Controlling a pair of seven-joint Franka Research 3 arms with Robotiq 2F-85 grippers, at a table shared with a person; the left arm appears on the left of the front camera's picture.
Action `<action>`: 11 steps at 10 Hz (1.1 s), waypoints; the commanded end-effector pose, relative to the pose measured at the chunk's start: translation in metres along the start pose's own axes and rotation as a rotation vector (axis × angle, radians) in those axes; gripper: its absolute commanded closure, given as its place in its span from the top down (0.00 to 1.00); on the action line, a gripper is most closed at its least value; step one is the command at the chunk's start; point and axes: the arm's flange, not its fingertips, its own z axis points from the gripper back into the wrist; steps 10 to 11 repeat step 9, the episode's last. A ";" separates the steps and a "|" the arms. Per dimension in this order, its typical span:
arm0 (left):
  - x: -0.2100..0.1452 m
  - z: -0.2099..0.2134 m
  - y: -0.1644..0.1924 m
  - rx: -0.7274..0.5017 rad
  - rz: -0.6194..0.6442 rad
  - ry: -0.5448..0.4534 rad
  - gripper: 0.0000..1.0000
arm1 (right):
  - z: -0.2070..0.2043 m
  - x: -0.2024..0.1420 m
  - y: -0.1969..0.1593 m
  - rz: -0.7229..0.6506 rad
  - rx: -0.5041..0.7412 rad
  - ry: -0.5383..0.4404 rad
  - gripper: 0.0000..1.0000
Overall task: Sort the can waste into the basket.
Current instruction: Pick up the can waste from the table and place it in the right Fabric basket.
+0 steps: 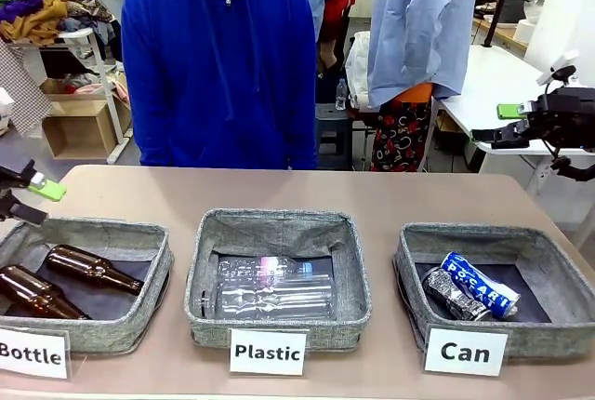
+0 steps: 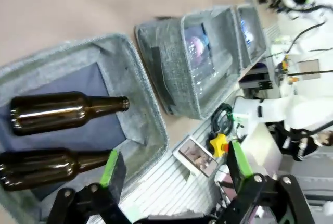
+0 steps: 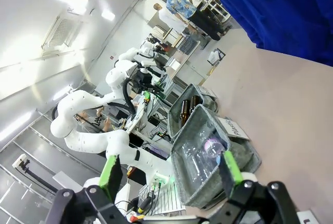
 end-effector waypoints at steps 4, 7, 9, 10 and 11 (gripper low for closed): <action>-0.002 0.016 -0.020 0.026 -0.041 -0.040 1.00 | -0.002 -0.002 0.001 0.015 -0.013 -0.001 1.00; -0.002 0.016 -0.020 0.026 -0.041 -0.040 1.00 | -0.002 -0.002 0.001 0.015 -0.013 -0.001 1.00; -0.002 0.016 -0.020 0.026 -0.041 -0.040 1.00 | -0.002 -0.002 0.001 0.015 -0.013 -0.001 1.00; -0.002 0.016 -0.020 0.026 -0.041 -0.040 1.00 | -0.002 -0.002 0.001 0.015 -0.013 -0.001 1.00; -0.002 0.016 -0.020 0.026 -0.041 -0.040 1.00 | -0.002 -0.002 0.001 0.015 -0.013 -0.001 1.00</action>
